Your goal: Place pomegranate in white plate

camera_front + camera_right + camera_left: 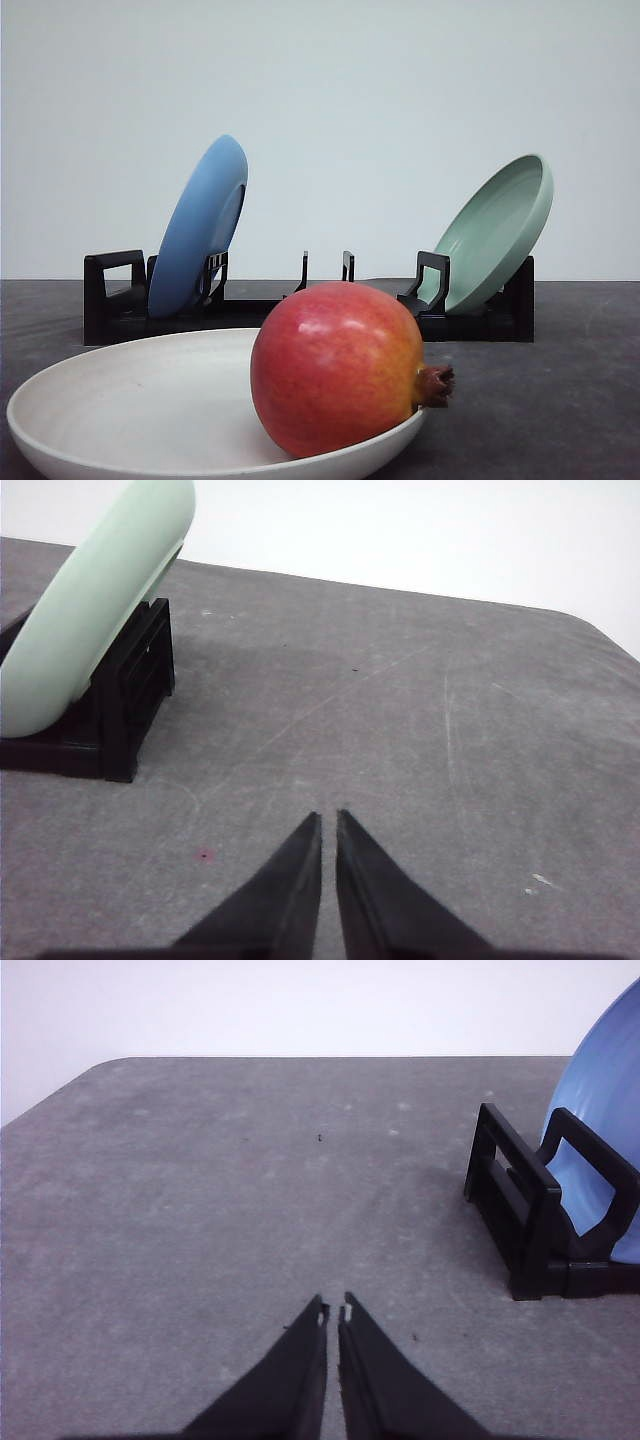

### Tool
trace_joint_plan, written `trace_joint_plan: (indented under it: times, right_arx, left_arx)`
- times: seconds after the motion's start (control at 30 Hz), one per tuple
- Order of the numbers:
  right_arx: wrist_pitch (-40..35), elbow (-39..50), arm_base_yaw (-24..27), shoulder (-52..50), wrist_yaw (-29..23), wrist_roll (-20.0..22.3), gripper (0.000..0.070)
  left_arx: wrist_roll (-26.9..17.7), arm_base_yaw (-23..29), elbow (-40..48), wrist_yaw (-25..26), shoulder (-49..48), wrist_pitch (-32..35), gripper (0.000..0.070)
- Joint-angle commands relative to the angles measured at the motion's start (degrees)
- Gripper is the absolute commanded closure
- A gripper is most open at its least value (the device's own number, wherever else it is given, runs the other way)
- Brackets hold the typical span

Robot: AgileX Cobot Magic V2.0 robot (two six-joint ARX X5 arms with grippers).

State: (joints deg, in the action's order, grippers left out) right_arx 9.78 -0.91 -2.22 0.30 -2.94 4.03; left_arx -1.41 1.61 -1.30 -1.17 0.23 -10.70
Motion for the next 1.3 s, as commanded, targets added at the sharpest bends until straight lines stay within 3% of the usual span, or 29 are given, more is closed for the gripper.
trace_joint_plan:
  times: [0.0,0.2,1.27]
  right_arx:
    - [0.55,0.24,-0.09,-0.09,0.13,-0.63,0.0678]
    - [0.06,0.24,-0.09,-0.09,0.15,-2.18,0.0678]
    - [-0.87,0.24,-0.09,-0.09,-0.09,-2.12,0.0678]
  left_arx:
    - [0.42,-0.02,0.66,0.11,-0.07,0.00,0.0700]
    - [0.39,-0.02,0.66,0.09,-0.07,0.00,0.0700]
    - [0.40,-0.02,0.66,0.11,-0.07,0.02,0.0700]
